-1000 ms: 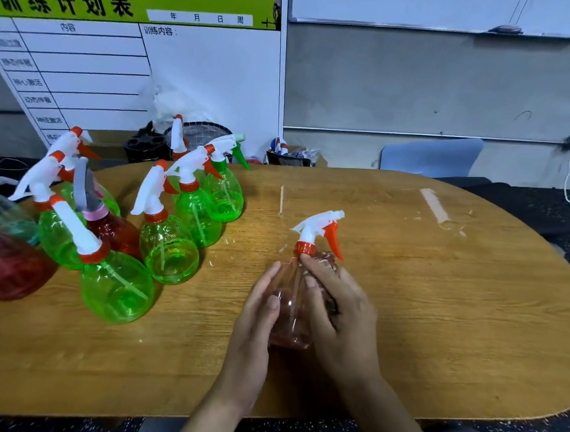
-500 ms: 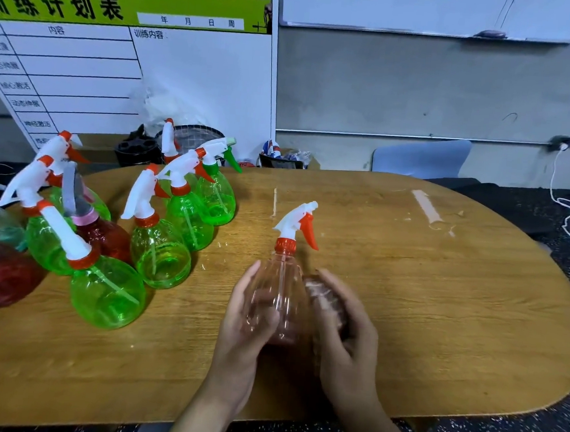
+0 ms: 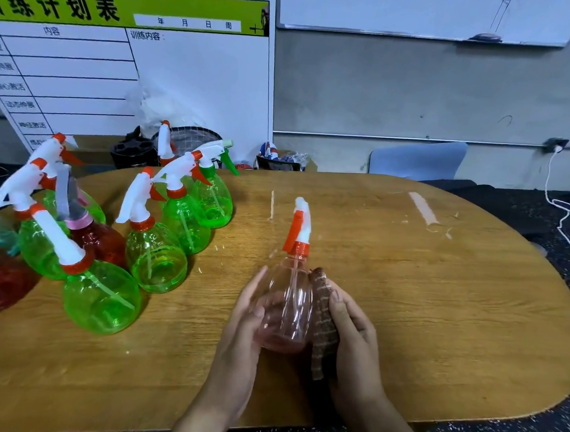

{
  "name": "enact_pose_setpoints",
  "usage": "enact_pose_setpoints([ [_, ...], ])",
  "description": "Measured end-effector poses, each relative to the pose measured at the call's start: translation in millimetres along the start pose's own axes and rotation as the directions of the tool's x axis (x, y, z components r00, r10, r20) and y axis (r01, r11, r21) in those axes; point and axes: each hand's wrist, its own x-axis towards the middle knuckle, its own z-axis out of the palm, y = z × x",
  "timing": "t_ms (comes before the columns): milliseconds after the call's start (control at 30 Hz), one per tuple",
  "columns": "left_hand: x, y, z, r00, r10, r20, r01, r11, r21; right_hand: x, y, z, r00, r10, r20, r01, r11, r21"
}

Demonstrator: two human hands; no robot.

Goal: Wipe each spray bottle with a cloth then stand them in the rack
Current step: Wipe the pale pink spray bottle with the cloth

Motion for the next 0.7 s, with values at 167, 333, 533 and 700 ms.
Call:
enact_pose_setpoints([
  [167,1.4,-1.4,-2.8,1.000,-0.019,-0.008,0.019,1.000,-0.018,1.4,5.5,2.4,0.995,-0.090,0.041,0.096,0.983,-0.157],
  [333,-0.1,-0.8,-2.3,1.000,0.002,-0.022,-0.002,1.000,0.024,0.0,13.9,7.6,0.961,-0.267,0.077,0.274,0.868,-0.414],
  [533,-1.0,-2.9,-2.0,0.999,0.033,0.003,-0.034,0.995,0.095,8.4,-3.9,17.7,0.906,-0.421,0.041,0.405,0.835,-0.373],
  [700,2.4,-6.3,-4.2,0.999,0.050,0.013,-0.051,0.994,0.093,10.1,-7.6,23.6,0.873,-0.459,0.164,0.461,0.668,-0.584],
])
